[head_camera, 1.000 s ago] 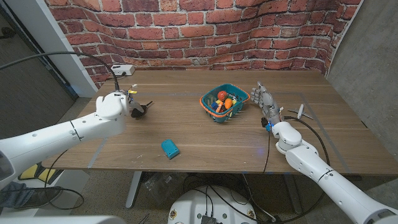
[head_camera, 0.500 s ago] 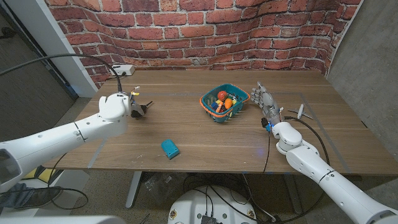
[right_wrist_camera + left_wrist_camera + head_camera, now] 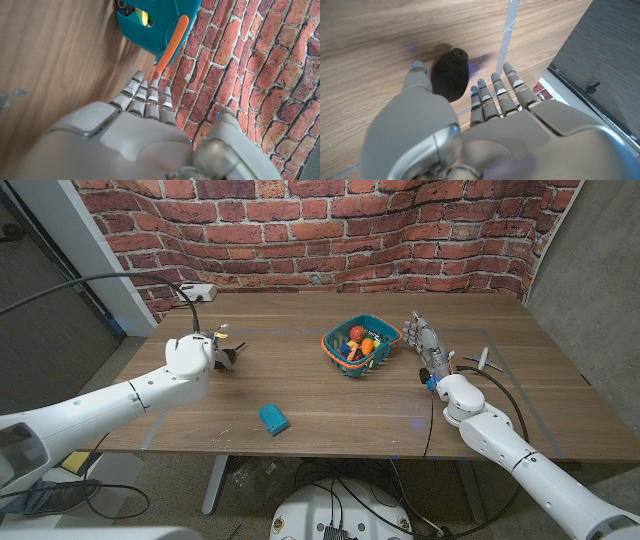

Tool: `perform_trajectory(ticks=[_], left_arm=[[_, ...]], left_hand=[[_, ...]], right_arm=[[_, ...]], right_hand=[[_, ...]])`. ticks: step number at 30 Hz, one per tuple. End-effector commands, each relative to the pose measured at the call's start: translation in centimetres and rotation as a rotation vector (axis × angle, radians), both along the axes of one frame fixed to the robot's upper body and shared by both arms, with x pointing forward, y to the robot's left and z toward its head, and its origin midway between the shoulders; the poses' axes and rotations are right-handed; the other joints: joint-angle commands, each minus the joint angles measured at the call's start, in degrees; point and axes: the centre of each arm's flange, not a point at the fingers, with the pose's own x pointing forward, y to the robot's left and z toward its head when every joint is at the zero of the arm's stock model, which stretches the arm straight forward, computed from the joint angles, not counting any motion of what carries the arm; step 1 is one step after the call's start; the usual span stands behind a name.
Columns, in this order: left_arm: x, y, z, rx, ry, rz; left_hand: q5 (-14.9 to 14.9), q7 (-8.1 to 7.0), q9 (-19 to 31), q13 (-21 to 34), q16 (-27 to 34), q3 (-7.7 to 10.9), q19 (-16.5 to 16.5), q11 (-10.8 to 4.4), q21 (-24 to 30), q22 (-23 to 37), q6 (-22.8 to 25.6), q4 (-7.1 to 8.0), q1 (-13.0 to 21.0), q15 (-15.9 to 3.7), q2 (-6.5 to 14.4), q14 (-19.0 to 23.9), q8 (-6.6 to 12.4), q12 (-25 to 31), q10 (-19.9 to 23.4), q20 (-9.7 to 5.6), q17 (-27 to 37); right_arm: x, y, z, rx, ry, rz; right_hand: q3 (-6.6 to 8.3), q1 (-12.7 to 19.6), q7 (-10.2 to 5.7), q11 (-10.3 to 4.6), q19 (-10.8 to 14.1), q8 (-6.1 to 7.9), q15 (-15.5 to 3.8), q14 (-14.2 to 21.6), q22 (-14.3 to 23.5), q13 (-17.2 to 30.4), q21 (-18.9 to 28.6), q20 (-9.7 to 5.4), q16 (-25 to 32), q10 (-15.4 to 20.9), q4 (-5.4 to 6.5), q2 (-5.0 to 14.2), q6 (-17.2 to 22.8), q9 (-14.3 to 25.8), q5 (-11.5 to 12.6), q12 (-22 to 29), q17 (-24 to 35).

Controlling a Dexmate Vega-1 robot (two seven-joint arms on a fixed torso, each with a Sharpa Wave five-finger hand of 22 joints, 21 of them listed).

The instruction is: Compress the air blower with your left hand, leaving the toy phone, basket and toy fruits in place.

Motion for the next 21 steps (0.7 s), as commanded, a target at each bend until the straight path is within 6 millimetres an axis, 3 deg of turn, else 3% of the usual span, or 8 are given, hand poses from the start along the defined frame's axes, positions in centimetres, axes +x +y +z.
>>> perform_trajectory(ticks=[1,13,21], left_arm=[[0.77,0.02,-0.96,-0.010,-0.003,0.015],[1.56,-0.39,-1.36,-0.038,-0.040,-0.014],[1.51,-0.33,-1.25,-0.057,-0.066,-0.026]], left_hand=[[-0.3,0.23,0.2,0.2,0.4,0.92,1.7,-0.21,0.2,0.2,1.1,-0.63,2.2,-2.74,0.3,1.2,0.41,0.1,1.1,0.08,0.2],[-1.0,0.67,0.4,0.2,1.0,4.60,5.8,-0.23,1.2,0.2,5.1,-1.43,9.4,-3.56,4.8,5.8,1.13,0.7,5.3,-0.19,0.3],[-1.3,0.72,0.4,0.2,1.0,5.20,6.8,-0.36,1.4,0.1,6.5,-1.48,10.7,-3.67,5.2,7.0,1.38,0.8,6.5,-0.42,0.2]], right_arm=[[0.20,-0.14,-0.33,0.020,0.003,0.000],[0.33,-0.22,-0.68,0.014,0.023,0.003],[0.52,-0.21,-0.55,0.003,0.026,0.014]], right_hand=[[0.14,0.4,0.12,0.28,0.7,0.00,0.10,0.5,0.2,0.0,-0.2,-0.09,-0.1,0.5,-0.27,0.50,0.1,0.2,-0.1,-0.3,0.1],[0.13,0.4,0.12,0.32,0.8,0.01,0.10,0.5,0.2,0.0,-0.3,-0.09,-0.1,0.5,-0.30,0.52,0.1,0.2,-0.1,-0.3,0.1],[0.11,0.4,0.12,0.30,0.9,-0.01,0.13,0.8,0.2,0.1,-0.4,-0.07,0.0,0.7,-0.31,0.52,0.1,0.2,-0.1,-0.2,0.1]])
